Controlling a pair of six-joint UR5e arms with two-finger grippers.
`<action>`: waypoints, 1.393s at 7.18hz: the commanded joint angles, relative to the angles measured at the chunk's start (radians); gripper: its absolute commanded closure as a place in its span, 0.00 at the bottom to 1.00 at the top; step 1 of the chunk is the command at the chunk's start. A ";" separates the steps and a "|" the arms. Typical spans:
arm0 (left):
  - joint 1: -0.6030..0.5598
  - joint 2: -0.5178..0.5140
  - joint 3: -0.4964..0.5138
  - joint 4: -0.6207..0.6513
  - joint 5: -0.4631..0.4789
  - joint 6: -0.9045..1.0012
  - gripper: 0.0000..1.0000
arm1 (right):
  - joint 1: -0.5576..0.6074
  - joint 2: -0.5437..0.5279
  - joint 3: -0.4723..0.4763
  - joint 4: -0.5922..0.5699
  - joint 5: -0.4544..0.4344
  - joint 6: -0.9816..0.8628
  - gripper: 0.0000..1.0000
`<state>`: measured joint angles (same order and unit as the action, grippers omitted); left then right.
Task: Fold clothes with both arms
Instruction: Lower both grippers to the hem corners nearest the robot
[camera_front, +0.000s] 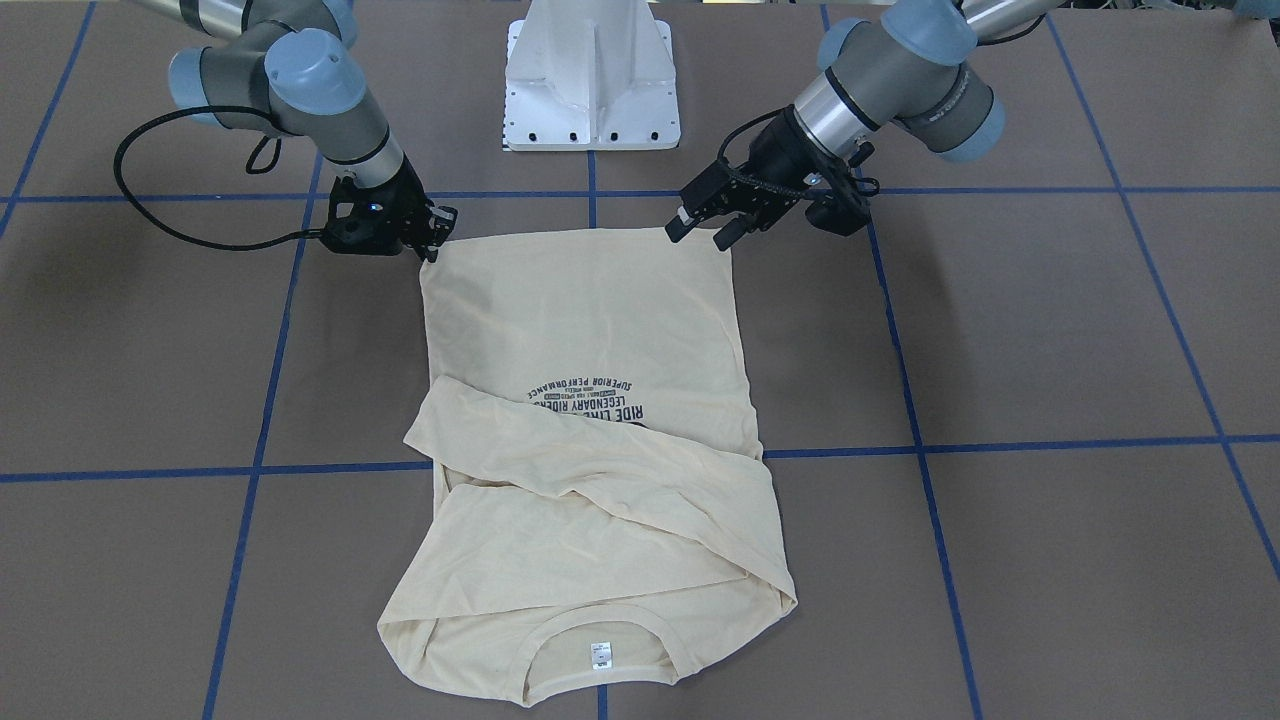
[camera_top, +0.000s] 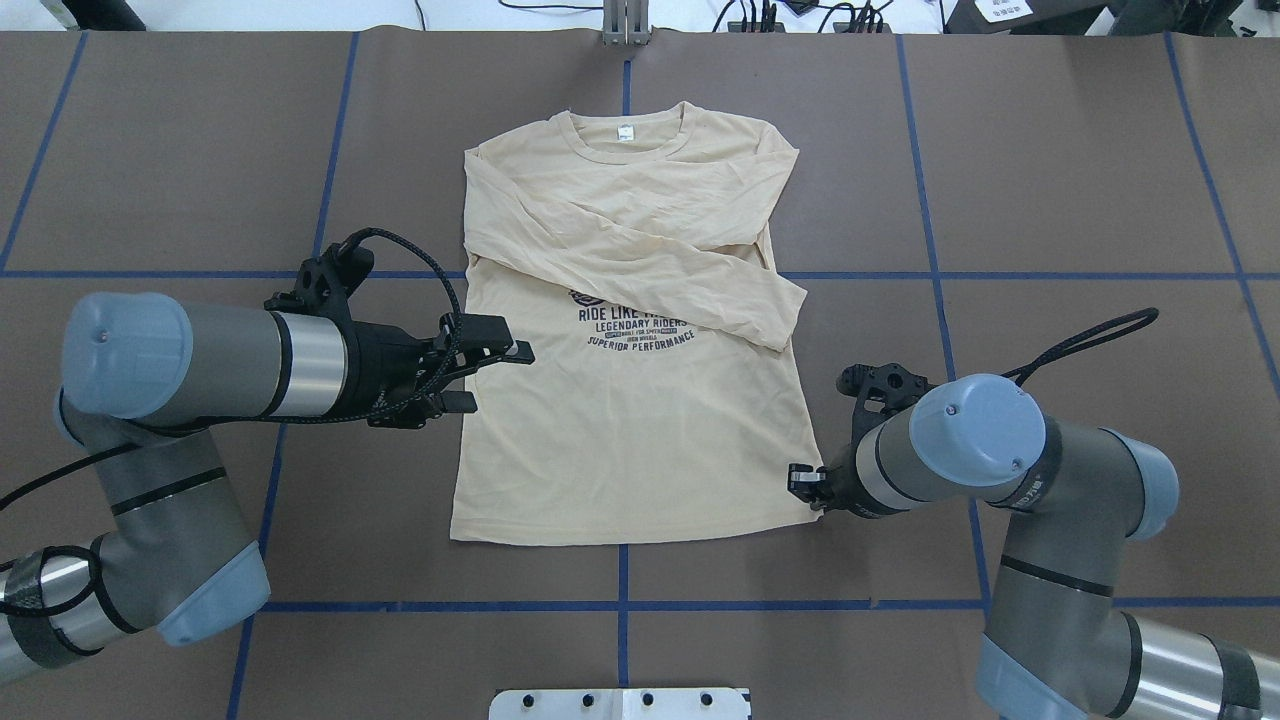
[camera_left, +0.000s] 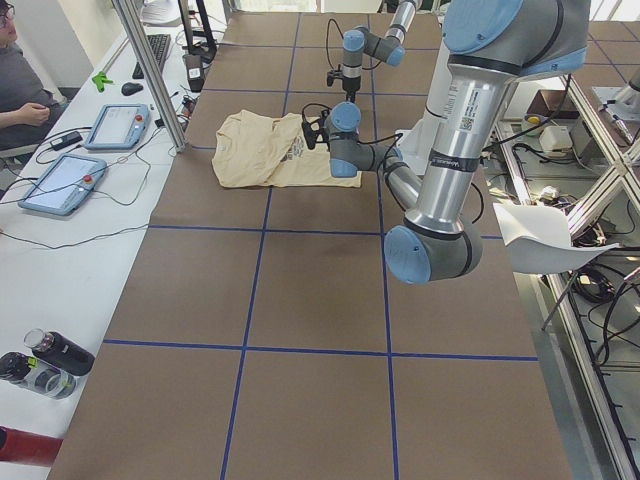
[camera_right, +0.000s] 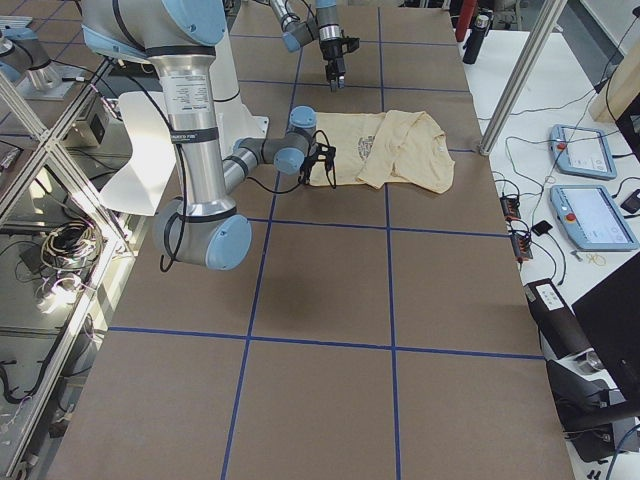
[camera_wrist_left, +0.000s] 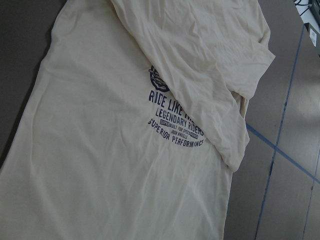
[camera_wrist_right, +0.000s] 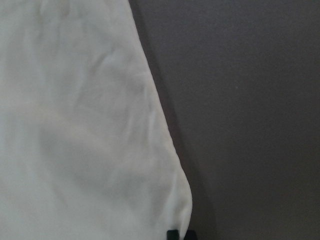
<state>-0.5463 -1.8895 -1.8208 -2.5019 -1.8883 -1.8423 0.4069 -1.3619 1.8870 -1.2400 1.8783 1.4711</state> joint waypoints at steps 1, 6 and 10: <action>0.000 0.004 -0.002 0.000 0.008 -0.017 0.01 | 0.004 -0.003 0.012 0.002 0.007 -0.002 1.00; 0.225 0.003 -0.111 0.380 0.212 -0.055 0.02 | 0.000 0.010 0.021 0.016 0.005 -0.002 1.00; 0.279 0.003 -0.123 0.582 0.299 0.115 0.02 | -0.002 0.015 0.020 0.016 0.004 -0.003 1.00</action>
<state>-0.2735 -1.8861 -1.9428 -1.9824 -1.6012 -1.7889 0.4051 -1.3477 1.9070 -1.2245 1.8823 1.4686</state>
